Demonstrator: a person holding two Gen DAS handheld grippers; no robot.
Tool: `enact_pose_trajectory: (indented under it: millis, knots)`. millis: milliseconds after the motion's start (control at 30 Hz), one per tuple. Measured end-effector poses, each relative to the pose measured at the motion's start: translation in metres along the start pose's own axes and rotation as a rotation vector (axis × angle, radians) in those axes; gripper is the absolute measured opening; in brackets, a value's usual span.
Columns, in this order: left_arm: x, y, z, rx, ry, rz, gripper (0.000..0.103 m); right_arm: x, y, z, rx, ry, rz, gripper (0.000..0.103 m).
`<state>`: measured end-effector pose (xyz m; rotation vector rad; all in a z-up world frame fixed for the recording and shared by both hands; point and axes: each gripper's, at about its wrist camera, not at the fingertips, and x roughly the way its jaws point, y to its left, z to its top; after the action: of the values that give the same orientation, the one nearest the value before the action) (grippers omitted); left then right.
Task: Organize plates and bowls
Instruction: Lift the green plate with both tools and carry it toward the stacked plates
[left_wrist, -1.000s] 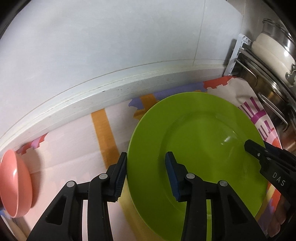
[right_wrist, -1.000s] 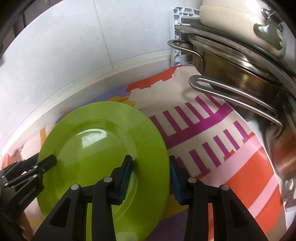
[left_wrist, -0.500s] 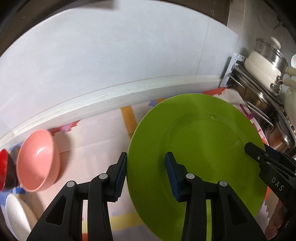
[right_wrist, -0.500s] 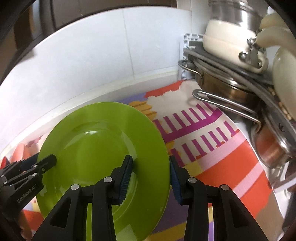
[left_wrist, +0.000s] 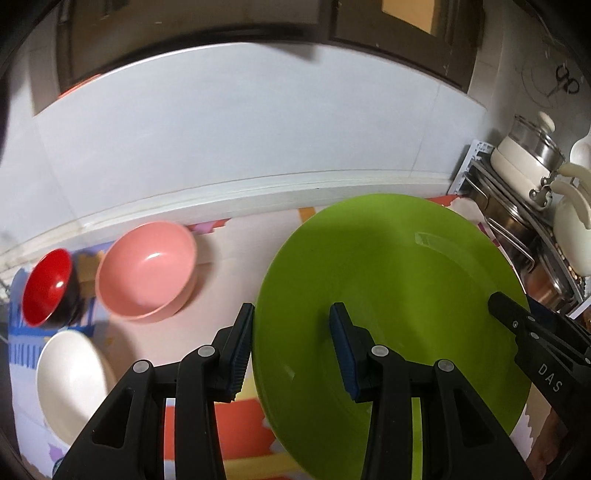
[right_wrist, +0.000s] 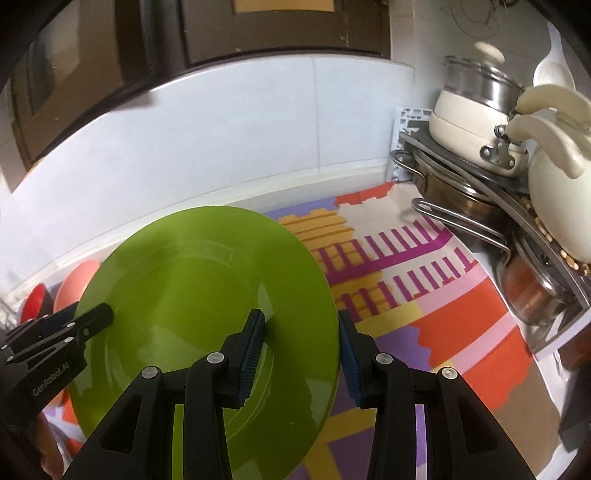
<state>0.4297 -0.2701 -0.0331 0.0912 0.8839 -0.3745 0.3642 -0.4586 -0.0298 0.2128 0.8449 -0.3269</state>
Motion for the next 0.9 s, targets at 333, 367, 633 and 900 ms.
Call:
enact_pose_trajectory:
  millis: [333,367,633,900]
  knots:
    - [-0.045,0.044,-0.034,-0.046,-0.012,0.03,0.041,-0.033,0.038,-0.025,-0.03,-0.017,0.032,0.04]
    - [-0.048,0.048,-0.036,-0.051,-0.012,0.032,0.041,-0.037,0.042,-0.029,-0.034,-0.018,0.038,0.04]
    - [-0.083,0.087,-0.061,-0.089,-0.034,0.054,0.041,-0.064,0.076,-0.048,-0.077,-0.033,0.065,0.04]
    - [-0.116,0.13,-0.087,-0.122,-0.048,0.074,0.041,-0.094,0.118,-0.07,-0.11,-0.046,0.087,0.04]
